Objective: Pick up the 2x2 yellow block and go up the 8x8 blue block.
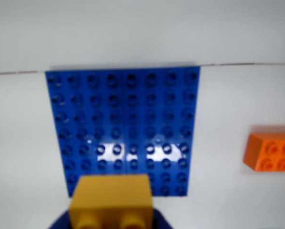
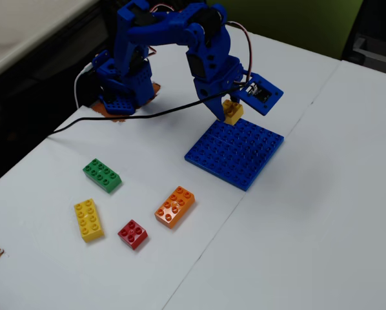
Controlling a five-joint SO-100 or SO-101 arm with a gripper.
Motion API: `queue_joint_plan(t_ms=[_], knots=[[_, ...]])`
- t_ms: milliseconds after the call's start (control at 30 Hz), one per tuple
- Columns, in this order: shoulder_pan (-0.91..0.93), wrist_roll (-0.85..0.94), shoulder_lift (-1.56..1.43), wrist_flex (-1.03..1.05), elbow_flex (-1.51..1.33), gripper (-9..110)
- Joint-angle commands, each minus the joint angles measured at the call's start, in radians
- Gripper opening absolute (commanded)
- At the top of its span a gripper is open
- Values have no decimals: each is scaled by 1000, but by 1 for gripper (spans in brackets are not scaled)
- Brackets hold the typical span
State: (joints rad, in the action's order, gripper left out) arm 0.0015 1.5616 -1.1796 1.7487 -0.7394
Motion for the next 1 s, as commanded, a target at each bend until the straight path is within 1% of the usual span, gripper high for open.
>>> queue_joint_plan(t_ms=[0, 600, 967], knots=[[12, 5, -9, 3, 44, 0], [23, 54, -12, 5, 25, 0], [17, 51, -2, 6, 23, 0]])
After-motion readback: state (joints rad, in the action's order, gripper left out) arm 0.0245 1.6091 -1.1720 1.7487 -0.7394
